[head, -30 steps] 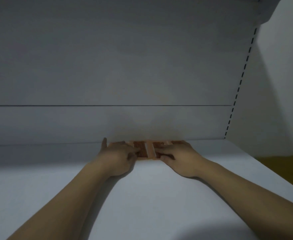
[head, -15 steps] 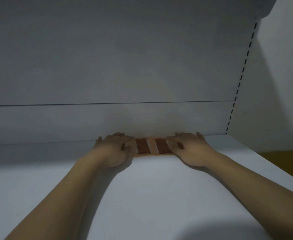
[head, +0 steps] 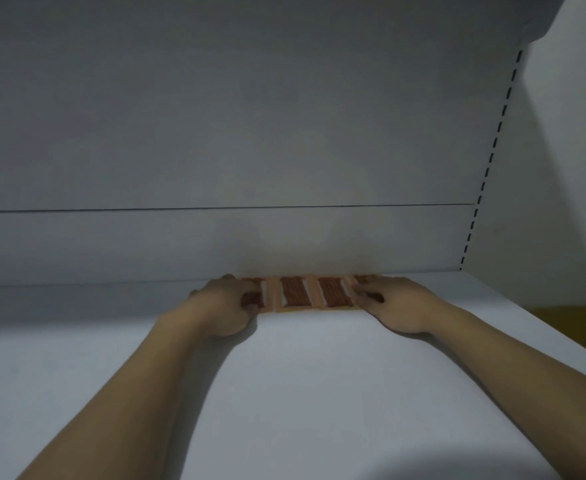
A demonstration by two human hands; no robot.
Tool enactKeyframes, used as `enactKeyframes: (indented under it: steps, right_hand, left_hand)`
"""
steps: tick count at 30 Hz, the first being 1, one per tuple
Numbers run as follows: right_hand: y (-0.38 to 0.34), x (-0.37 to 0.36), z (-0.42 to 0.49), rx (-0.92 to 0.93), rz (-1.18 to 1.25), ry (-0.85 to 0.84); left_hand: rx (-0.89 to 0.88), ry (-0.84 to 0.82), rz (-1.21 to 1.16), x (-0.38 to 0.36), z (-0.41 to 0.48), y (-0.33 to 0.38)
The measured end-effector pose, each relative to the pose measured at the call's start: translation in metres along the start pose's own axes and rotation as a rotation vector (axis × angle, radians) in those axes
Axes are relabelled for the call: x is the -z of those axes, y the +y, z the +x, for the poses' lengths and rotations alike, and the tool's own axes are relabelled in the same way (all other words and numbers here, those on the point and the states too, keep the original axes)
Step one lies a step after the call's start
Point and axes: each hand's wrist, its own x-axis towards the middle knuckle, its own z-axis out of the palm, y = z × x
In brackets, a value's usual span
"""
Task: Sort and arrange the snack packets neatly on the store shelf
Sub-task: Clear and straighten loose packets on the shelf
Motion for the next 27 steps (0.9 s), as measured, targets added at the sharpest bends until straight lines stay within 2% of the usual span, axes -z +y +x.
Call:
enactKeyframes:
  steps: [7, 11, 19, 27]
  right_hand:
    - [0.006, 0.002, -0.003, 0.026, 0.026, -0.011]
    - [0.013, 0.003, 0.000, 0.015, 0.016, -0.023]
    - [0.011, 0.004, 0.005, 0.020, 0.021, -0.031]
    - [0.005, 0.011, 0.004, 0.033, 0.027, 0.066]
  left_hand:
    - [-0.116, 0.052, -0.008, -0.008, -0.008, 0.025]
    - [-0.203, 0.057, 0.080, -0.010, -0.008, 0.040]
    - [-0.170, 0.031, 0.074, -0.008, -0.004, 0.030]
    - [-0.154, 0.154, 0.094, -0.011, -0.008, 0.028]
